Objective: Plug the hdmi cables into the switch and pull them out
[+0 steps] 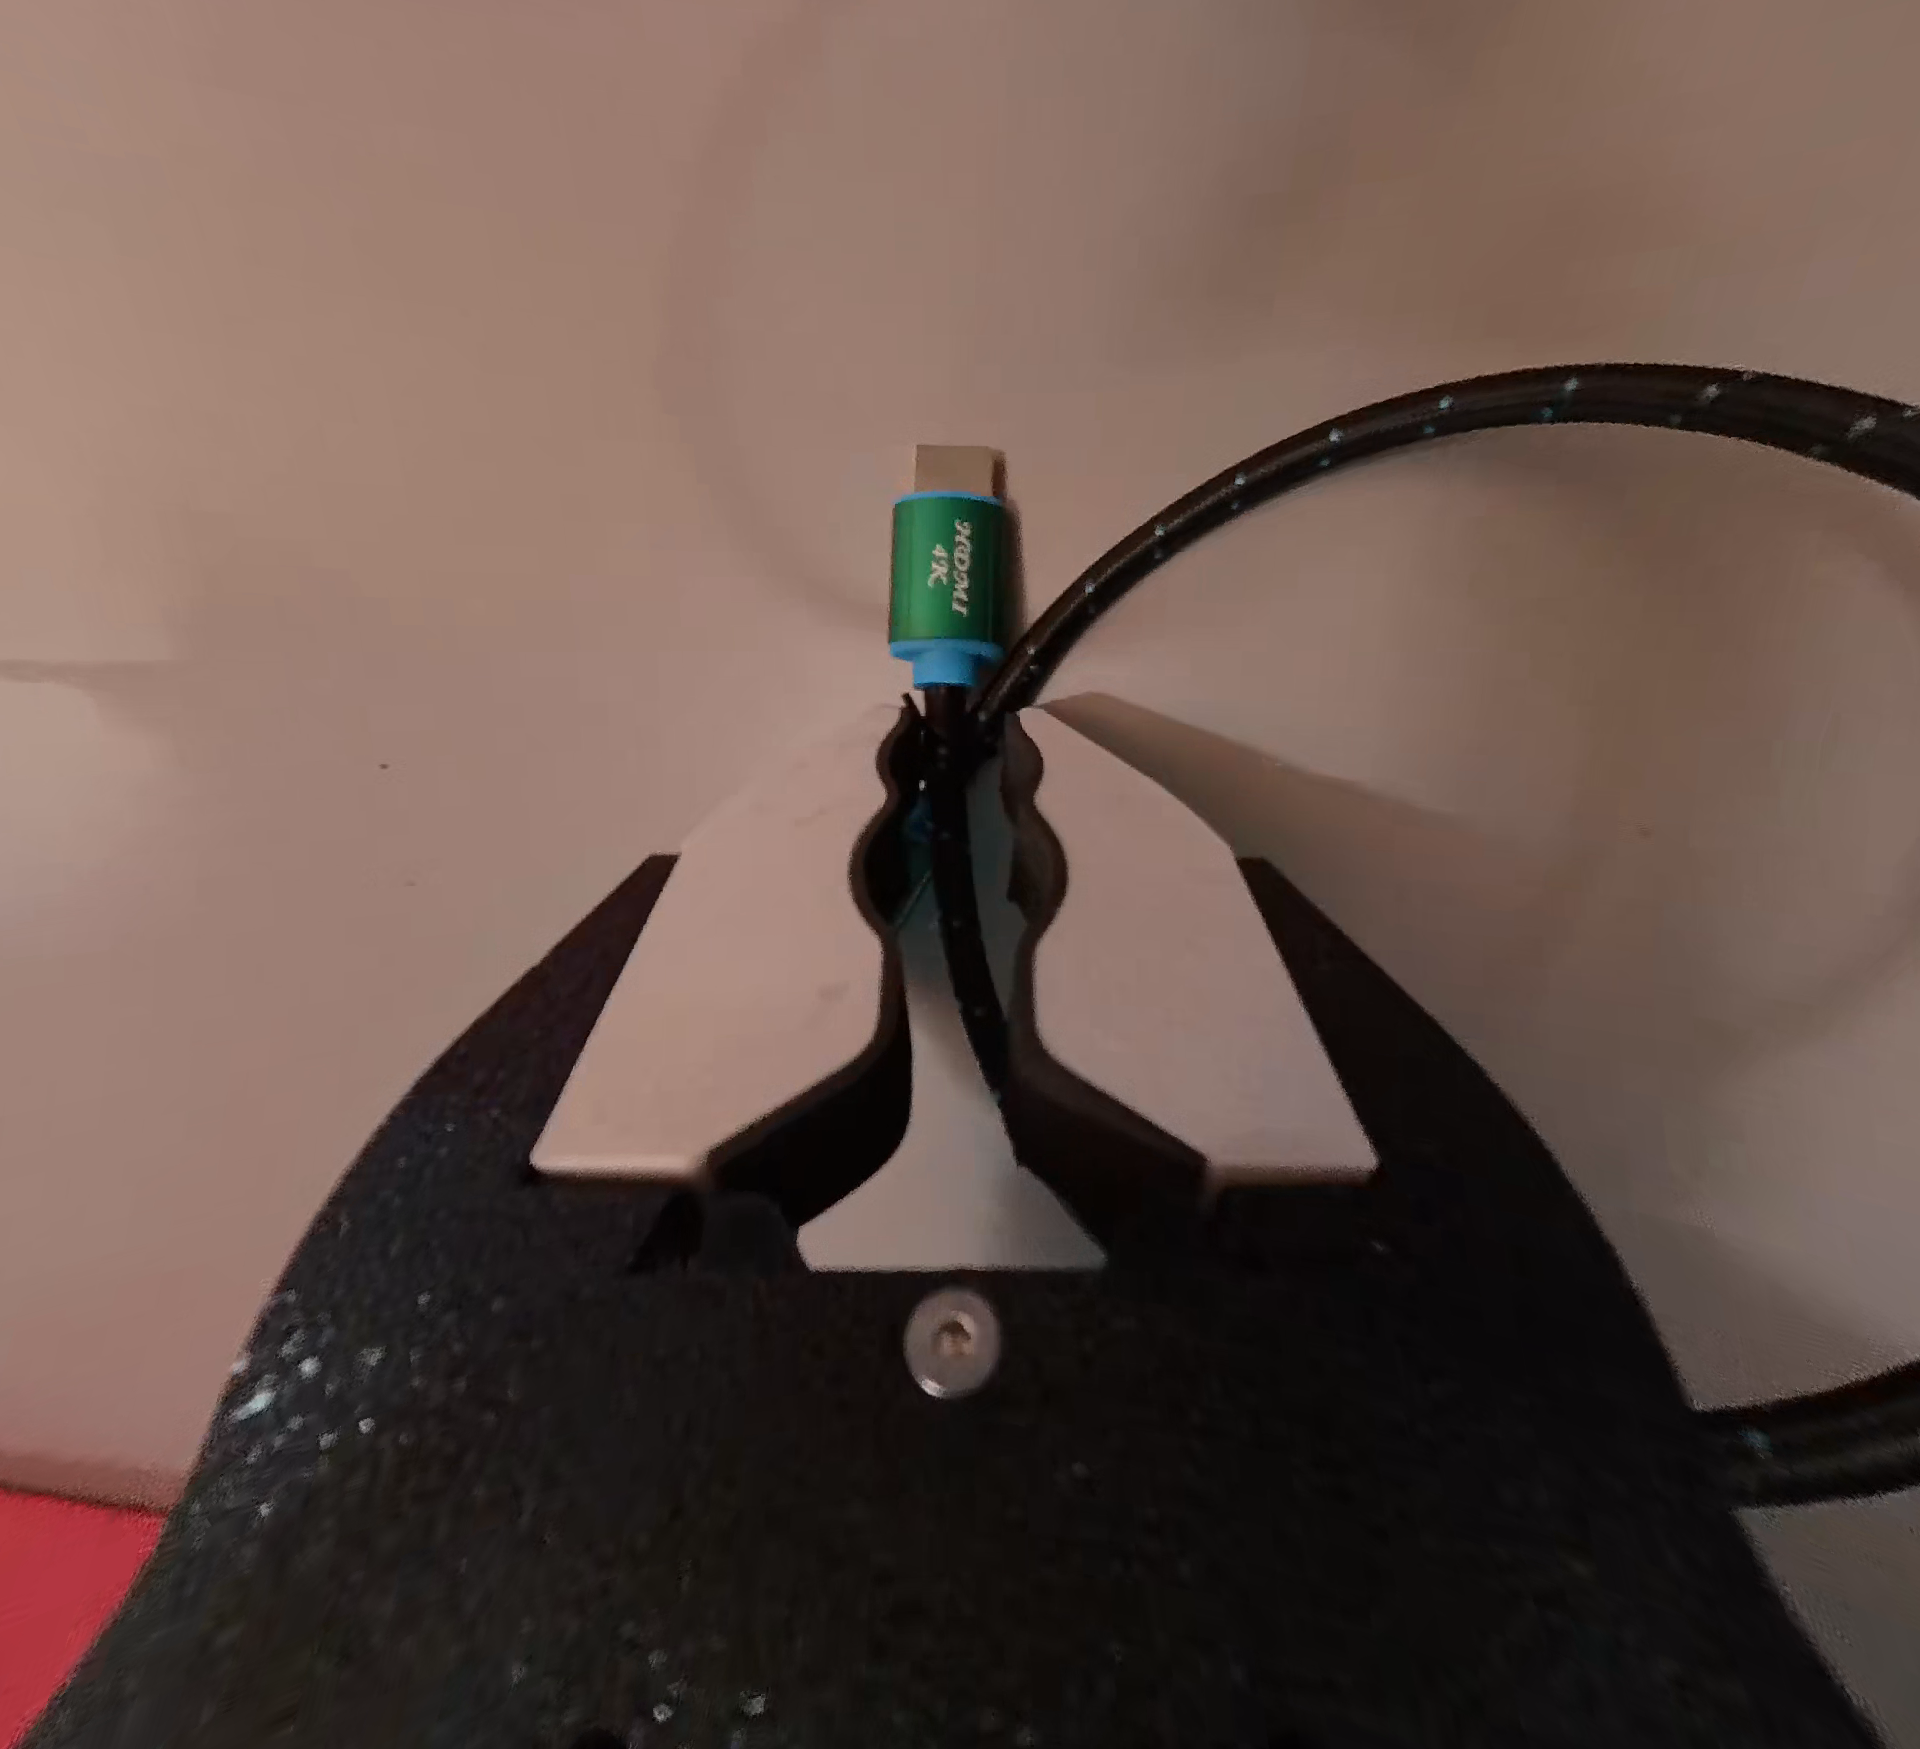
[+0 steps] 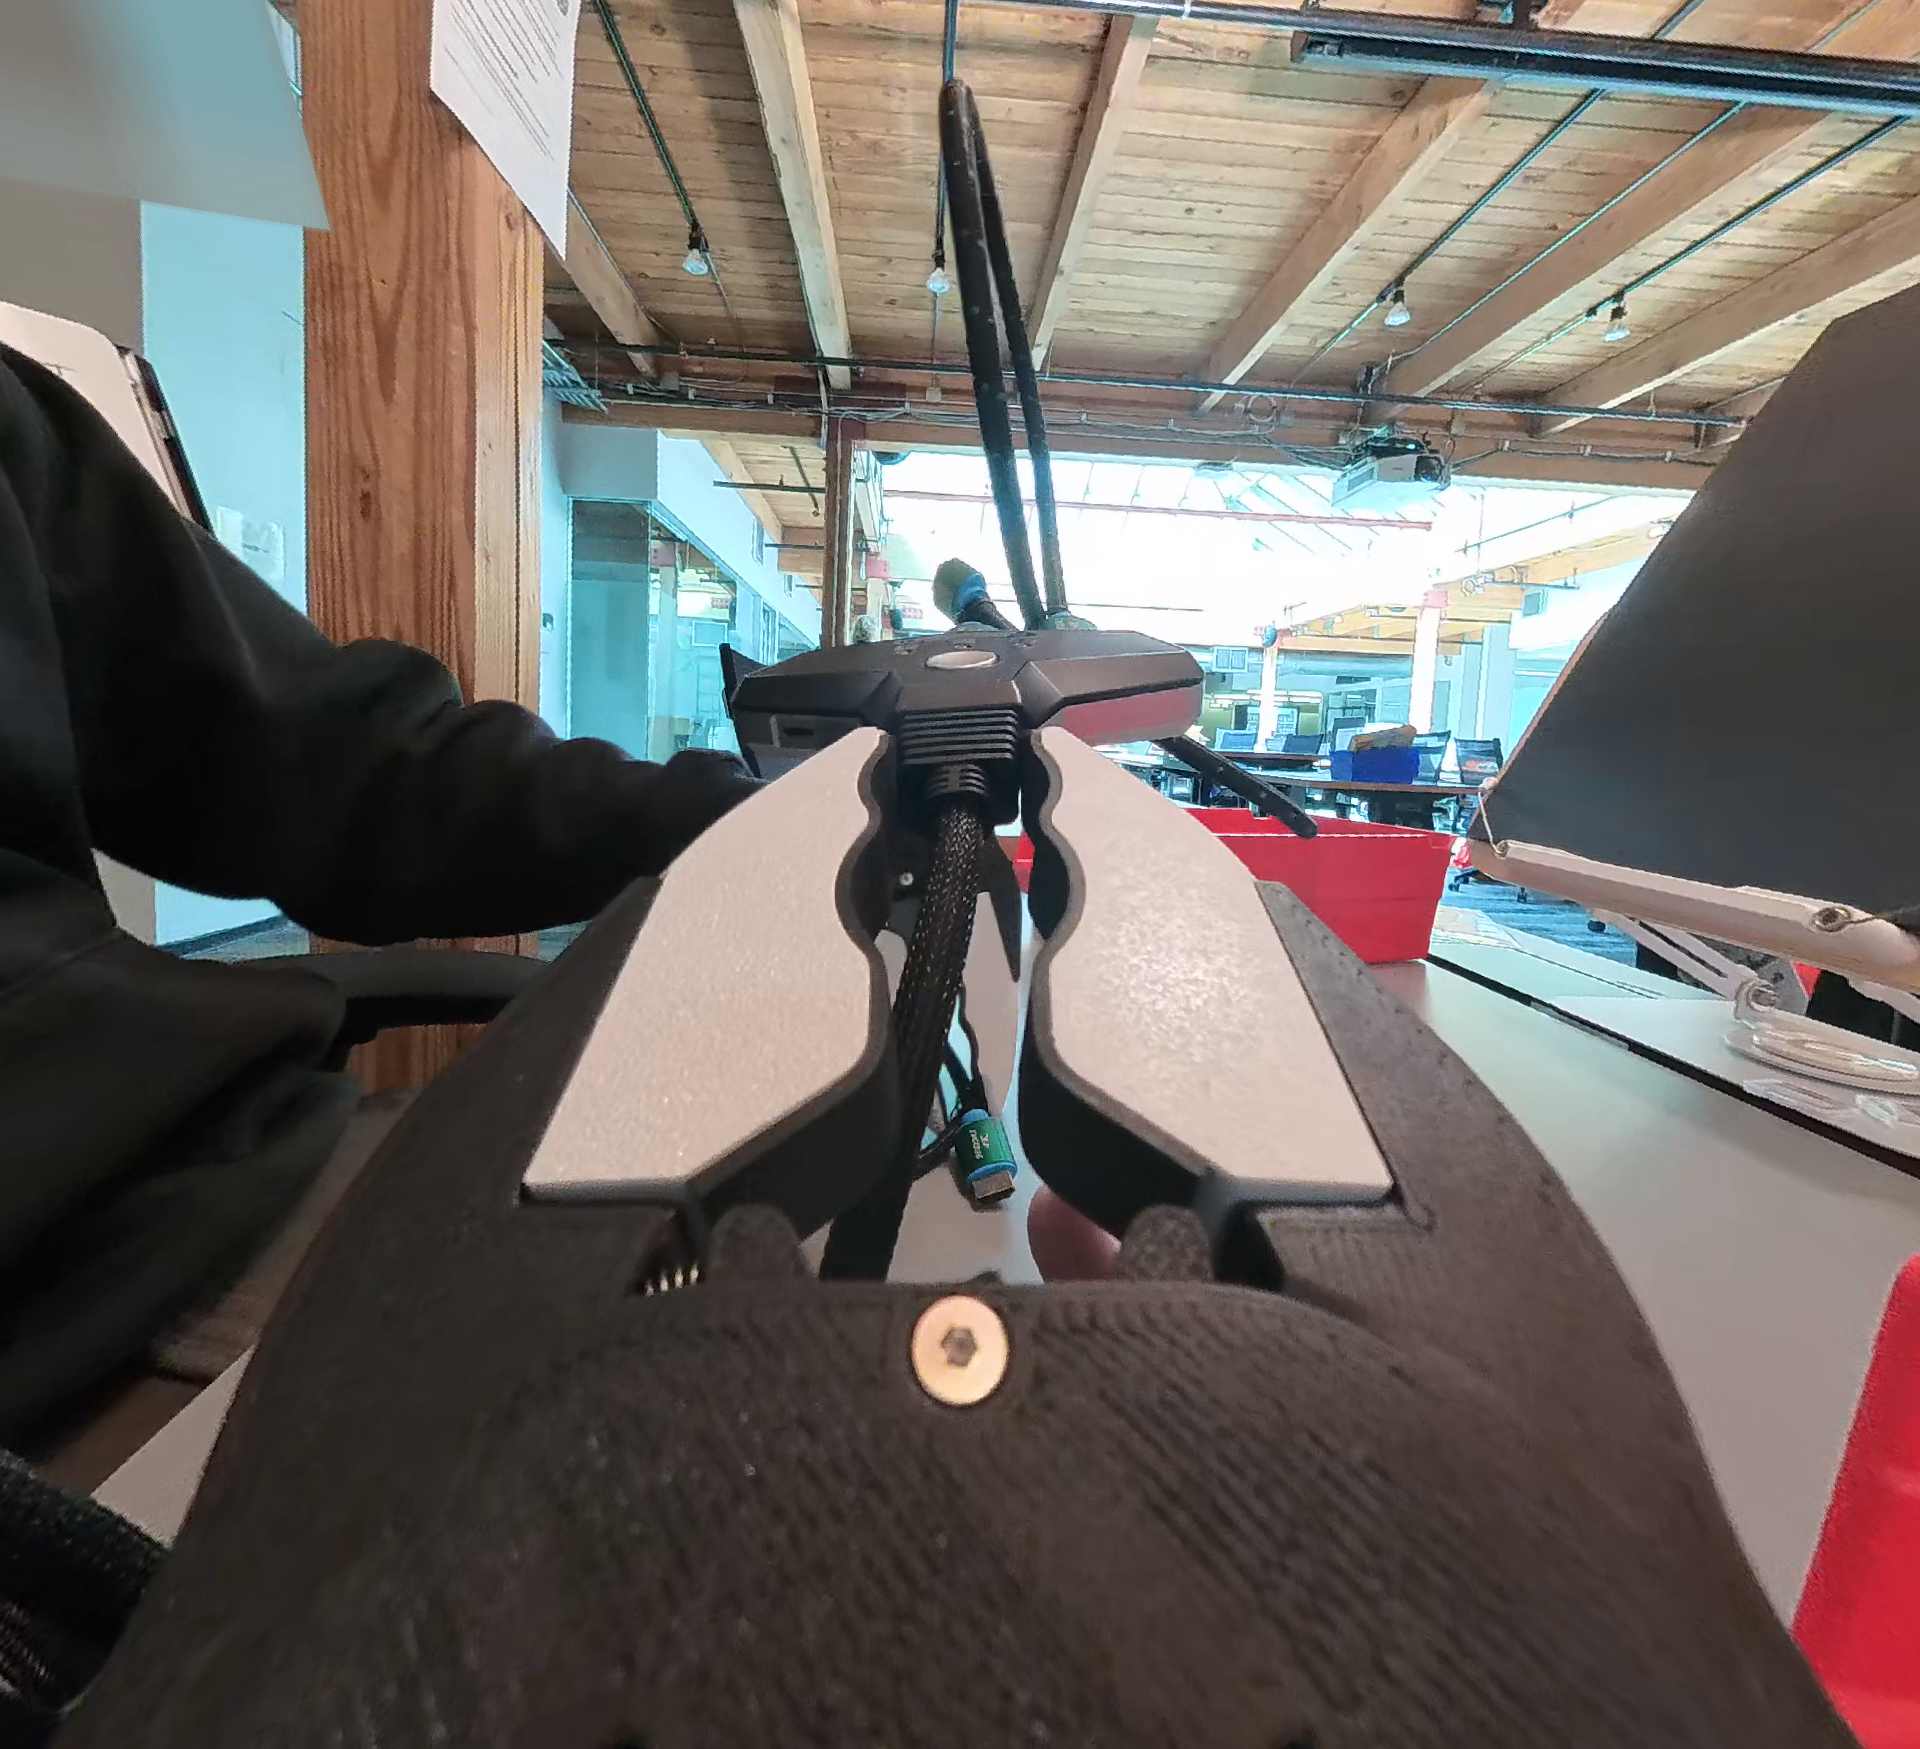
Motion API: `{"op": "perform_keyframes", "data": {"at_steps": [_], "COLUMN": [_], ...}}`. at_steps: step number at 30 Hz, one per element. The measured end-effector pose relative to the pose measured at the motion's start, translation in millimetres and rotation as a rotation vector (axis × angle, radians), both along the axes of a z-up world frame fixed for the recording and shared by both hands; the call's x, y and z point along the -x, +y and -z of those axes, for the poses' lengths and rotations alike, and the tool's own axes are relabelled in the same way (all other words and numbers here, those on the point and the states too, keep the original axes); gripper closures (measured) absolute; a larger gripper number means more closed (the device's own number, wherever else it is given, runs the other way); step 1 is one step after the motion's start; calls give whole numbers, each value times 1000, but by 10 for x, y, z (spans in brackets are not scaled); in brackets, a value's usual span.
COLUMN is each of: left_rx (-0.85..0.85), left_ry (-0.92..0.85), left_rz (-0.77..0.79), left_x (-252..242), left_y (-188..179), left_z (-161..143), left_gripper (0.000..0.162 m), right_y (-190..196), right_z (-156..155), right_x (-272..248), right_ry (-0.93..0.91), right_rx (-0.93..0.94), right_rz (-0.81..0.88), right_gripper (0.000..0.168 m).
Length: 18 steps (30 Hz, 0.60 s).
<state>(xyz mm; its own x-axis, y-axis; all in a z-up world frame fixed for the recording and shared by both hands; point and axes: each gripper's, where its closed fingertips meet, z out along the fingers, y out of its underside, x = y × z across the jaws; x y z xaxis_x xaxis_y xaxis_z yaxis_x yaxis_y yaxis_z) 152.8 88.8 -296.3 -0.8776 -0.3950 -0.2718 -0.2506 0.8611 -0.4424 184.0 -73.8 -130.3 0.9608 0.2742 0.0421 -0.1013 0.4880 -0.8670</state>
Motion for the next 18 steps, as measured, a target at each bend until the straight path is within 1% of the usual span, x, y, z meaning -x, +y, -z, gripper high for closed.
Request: {"op": "perform_keyframes", "data": {"at_steps": [2,6,8,10,11,13,15,18], "left_rx": [-13,-39,-12,64,135,272,270,267], "left_ry": [-28,-25,-40,-1,6,-1,-35,-34], "left_rz": [-4,-82,-126,-149,-152,-135,-92,-36], "left_x": [-49,-86,-81,45,127,303,446,586], "left_y": [7,17,16,-41,-110,-272,-319,-406], "left_z": [-2,-1,-6,-36,-120,-391,-652,-1023], "left_gripper": [148,150,151,151,151,150,150,150], "right_y": [6,16,7,-5,-9,-7,26,105], "right_z": [12,42,45,48,57,78,108,154], "right_x": [2,-3,7,8,6,11,28,84], "right_ry": [-3,-12,-18,-21,-24,-35,-52,-78], "right_rx": [7,28,31,32,36,50,72,108], "right_rz": [1,8,6,10,12,8,5,-10], "right_gripper": [146,146,146,145,145,145,145,145]}}
